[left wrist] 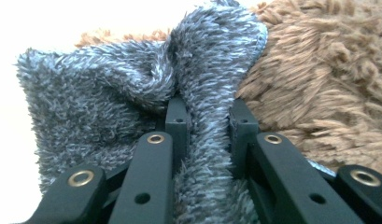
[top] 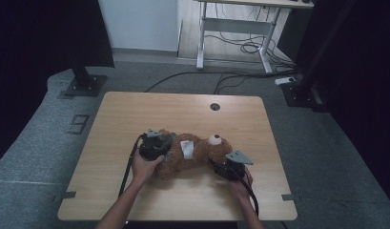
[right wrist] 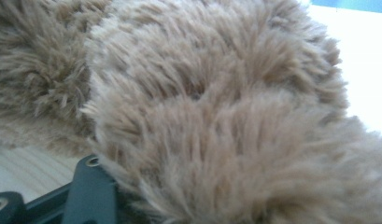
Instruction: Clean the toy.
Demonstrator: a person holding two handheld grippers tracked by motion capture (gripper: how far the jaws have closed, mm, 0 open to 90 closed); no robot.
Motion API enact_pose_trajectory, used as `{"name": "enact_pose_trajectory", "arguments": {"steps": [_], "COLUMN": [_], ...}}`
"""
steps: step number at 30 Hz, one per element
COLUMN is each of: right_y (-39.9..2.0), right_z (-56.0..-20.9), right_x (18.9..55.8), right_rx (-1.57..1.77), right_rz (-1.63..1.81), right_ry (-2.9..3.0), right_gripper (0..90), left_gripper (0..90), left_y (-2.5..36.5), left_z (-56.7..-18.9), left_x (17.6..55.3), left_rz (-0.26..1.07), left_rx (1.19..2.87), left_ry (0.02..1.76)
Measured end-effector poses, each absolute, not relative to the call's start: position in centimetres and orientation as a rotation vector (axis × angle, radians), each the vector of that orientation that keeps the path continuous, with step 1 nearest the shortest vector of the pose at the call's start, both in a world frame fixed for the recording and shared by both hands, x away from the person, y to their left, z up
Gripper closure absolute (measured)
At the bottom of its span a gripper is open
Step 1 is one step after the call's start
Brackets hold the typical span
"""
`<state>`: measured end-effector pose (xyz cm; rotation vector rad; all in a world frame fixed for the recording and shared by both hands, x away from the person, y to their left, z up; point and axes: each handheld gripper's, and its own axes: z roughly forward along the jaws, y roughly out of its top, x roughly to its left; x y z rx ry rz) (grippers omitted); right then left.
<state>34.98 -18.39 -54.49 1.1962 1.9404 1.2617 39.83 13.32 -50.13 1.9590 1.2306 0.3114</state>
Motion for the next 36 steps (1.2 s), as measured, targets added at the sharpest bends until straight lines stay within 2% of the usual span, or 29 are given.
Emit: {"name": "enact_pose_trajectory", "arguments": {"steps": [2, 8, 13, 20, 36], "right_y": [-18.5, -18.7, -19.1, -19.9, -22.8], "right_z": [-54.5, -54.3, -54.1, -53.8, -52.4], "right_x": [34.8, 34.3, 34.1, 33.7, 31.5], "right_rx": [1.182, 1.198, 1.227, 1.223, 1.220], "right_rz": [1.260, 1.246, 1.254, 1.328, 1.441], "right_ry": [1.946, 1.953, 1.968, 1.980, 1.915], "right_gripper": [34.7, 14.4, 7.8, 2.6, 3.1], "left_gripper": [74.5, 73.5, 72.7, 72.1, 70.9], "left_y": [13.6, 15.2, 17.1, 18.8, 22.5], "left_z": [-50.1, -50.0, -50.0, -49.9, -50.0], "left_x": [39.5, 38.3, 37.2, 35.8, 32.6], "left_rz": [0.309, 0.345, 0.342, 0.334, 0.347], "left_rx": [1.955, 1.958, 1.932, 1.912, 1.914], "left_ry": [1.230, 1.242, 1.251, 1.234, 1.243]}}
